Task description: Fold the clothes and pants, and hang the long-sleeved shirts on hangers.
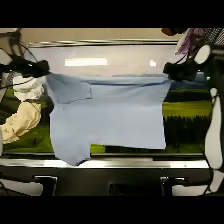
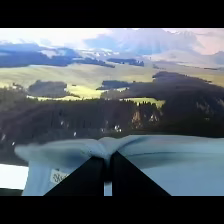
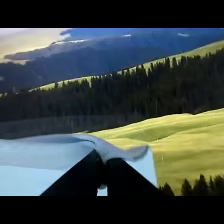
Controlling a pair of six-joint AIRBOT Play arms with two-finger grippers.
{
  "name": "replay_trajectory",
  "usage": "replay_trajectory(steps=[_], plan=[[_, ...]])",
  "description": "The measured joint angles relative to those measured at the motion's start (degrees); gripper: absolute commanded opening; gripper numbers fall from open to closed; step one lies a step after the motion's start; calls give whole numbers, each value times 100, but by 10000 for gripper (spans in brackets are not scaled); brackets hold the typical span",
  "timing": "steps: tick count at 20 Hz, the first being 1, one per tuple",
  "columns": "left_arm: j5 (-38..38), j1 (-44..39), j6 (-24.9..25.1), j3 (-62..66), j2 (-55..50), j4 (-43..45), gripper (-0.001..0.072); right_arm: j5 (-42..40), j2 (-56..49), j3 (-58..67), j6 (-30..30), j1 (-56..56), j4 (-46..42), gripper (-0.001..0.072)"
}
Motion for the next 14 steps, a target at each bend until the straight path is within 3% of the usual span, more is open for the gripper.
replay_trajectory(steps=[4, 7, 14], plan=[[870, -149, 46, 9, -968, 17, 18, -737, -852, -52, -39, -249, 435, 39], [1043, -164, 258, 9, -1272, 17, 18, -848, -1115, -63, -157, -315, 651, 39], [-39, 37, 592, 26, -1248, -4, 19, 498, -1224, -63, -203, -348, 780, 40]])
